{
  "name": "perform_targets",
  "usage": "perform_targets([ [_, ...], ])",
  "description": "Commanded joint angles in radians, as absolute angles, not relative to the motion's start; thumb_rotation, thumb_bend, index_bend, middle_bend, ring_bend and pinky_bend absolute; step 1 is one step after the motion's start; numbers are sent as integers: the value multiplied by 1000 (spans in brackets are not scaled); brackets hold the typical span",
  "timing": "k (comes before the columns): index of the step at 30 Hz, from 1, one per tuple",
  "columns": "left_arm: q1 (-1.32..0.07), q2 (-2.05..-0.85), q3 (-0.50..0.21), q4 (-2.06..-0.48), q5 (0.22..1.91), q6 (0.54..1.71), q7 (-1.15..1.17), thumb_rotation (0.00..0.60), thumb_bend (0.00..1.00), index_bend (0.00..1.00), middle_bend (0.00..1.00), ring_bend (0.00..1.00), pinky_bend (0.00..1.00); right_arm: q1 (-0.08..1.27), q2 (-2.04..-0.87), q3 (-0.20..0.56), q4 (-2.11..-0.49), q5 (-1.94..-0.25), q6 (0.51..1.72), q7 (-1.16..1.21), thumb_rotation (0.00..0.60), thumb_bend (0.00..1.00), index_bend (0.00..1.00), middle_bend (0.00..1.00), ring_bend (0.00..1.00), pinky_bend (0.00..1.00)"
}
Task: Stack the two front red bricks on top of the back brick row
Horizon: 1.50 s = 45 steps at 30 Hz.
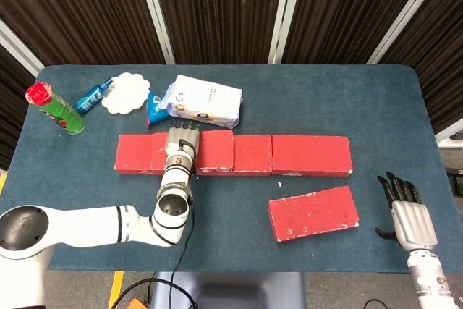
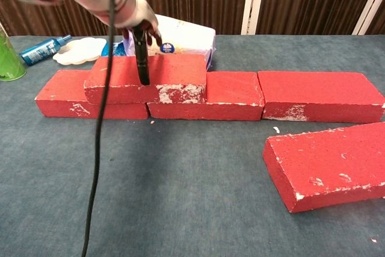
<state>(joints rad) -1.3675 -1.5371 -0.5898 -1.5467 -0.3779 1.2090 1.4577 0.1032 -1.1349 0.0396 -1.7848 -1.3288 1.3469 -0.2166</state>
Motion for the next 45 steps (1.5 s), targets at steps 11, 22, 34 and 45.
perform_targets([
  [11,-803,-978,-407,-2236,483,1239,903,600,194,0,0,0,21,99,-1135,26,-1795,-1347,1349,-225,600,0,150,55,0,0],
  [22,-315,-920,-131,-1916,1259,1362,172,600,195,0,0,0,10,101,-1151,21,-1794,-1349,1348,-254,600,0,150,55,0,0],
  [34,-110,-1088,-11,-1680,1427,1577,66,600,201,0,0,0,5,134,-1144,-18,-1816,-1356,1259,-317,600,0,142,55,0,0],
  [45,-98,-1104,-15,-1639,1425,1535,-3,600,202,0,0,0,4,329,-1059,20,-2020,-1204,998,-513,600,0,113,55,0,0],
])
